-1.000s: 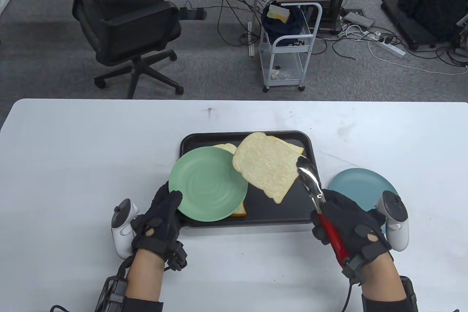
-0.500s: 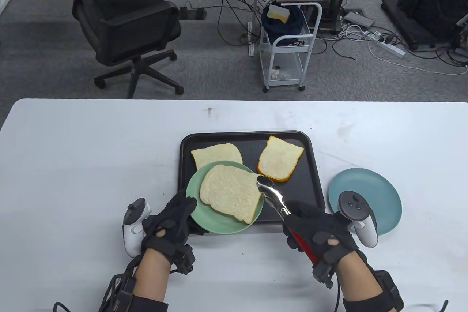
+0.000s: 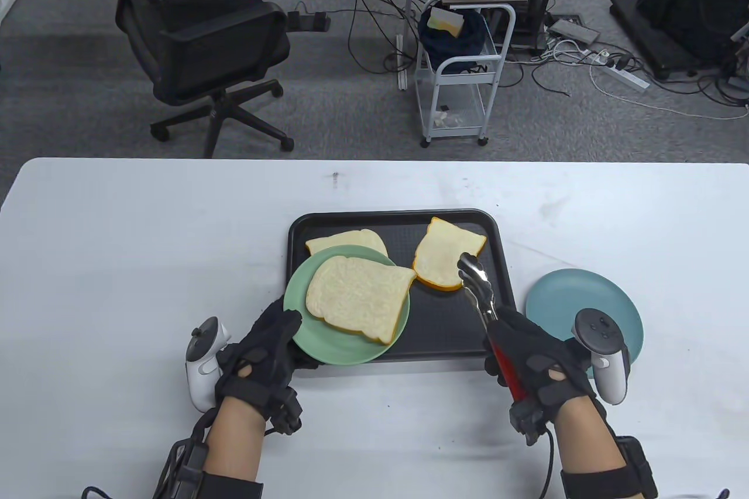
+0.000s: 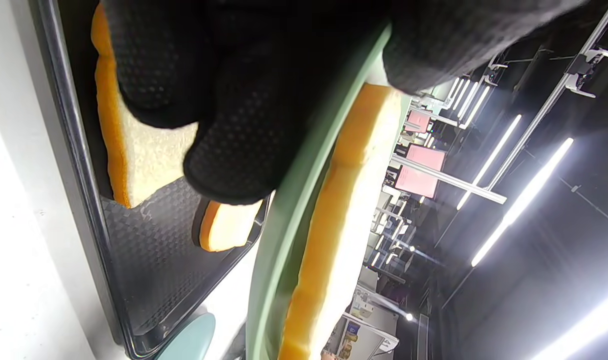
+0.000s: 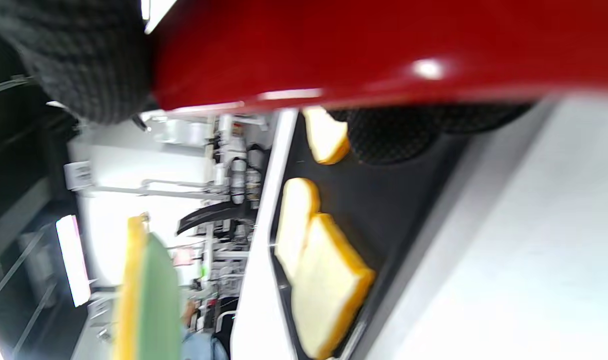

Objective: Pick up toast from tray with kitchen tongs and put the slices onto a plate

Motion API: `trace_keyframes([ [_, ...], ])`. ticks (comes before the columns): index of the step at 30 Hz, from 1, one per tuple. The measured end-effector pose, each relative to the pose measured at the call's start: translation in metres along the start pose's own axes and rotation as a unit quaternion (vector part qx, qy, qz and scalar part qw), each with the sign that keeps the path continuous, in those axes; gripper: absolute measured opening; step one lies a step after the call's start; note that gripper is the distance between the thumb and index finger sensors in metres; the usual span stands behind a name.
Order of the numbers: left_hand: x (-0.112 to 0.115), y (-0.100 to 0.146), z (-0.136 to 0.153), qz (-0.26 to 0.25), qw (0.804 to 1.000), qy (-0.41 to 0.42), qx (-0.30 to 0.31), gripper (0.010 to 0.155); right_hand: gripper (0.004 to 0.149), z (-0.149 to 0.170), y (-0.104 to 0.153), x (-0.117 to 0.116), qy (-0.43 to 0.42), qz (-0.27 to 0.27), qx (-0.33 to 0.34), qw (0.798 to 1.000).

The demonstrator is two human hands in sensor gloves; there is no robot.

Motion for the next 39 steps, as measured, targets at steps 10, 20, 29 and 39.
trace_keyframes([
  [10,0.0,-0.001,-0.002,0.008,1.0,0.005,0.007,0.06,0.09,0.043,-0.034,-0.005,-0.067,-0.039,-0.137,0.988],
  [20,-0.001,-0.001,-0.004,0.011,1.0,0.014,0.008,0.06,0.086,0.032,-0.07,-0.005,-0.094,-0.021,-0.171,0.98],
  [29,-0.002,0.0,-0.004,0.009,1.0,0.019,0.006,0.06,0.07,0.037,-0.069,-0.003,-0.063,-0.009,-0.185,0.981],
  [39,-0.005,-0.001,-0.004,0.005,1.0,0.023,0.003,0.06,0.067,0.009,-0.026,0.026,-0.102,0.017,-0.066,0.992],
])
Point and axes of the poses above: the tracker on the back of each hand, its own z axis roughly to the little-finger side, its own y axis roughly from the fingertips to the wrist, x = y × z, the point moved 5 cm from there along -y, roughly from the wrist to the fingertips, and after that the axes turned 9 degrees about -z, right-handed, at the moved point
